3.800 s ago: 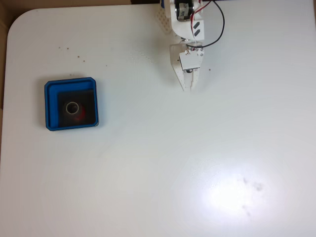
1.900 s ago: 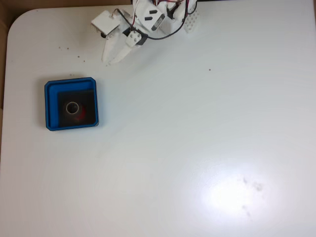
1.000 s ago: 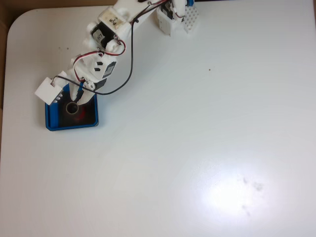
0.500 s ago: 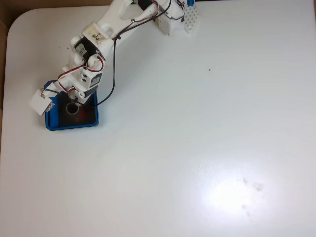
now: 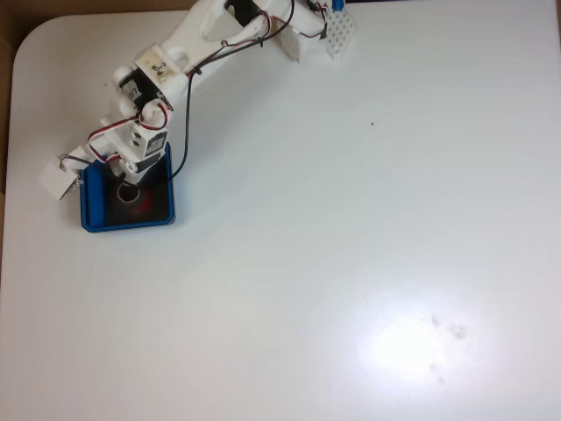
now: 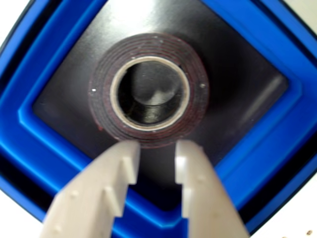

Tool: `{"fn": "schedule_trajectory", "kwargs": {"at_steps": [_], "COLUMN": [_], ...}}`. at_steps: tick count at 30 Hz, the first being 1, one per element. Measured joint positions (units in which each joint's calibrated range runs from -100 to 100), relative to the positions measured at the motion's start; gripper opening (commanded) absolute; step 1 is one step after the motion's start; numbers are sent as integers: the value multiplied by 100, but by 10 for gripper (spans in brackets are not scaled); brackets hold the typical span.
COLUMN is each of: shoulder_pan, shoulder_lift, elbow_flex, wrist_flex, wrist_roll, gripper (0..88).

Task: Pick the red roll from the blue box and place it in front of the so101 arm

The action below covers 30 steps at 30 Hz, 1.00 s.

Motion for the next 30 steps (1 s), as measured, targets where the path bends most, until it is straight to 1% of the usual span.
{"fn": "schedule_trajectory", "kwargs": {"at_steps": [1, 4, 15, 21, 30], "shoulder_pan": [49, 168, 158, 168, 208], "shoulder_lift": [59, 178, 466, 660, 694], "elbow_flex": [-9, -18, -18, -18, -18], "wrist_flex": [0, 0, -16, -616, -780], "wrist_roll": [0, 8, 17, 17, 25], "gripper": [136, 166, 167, 167, 167]}}
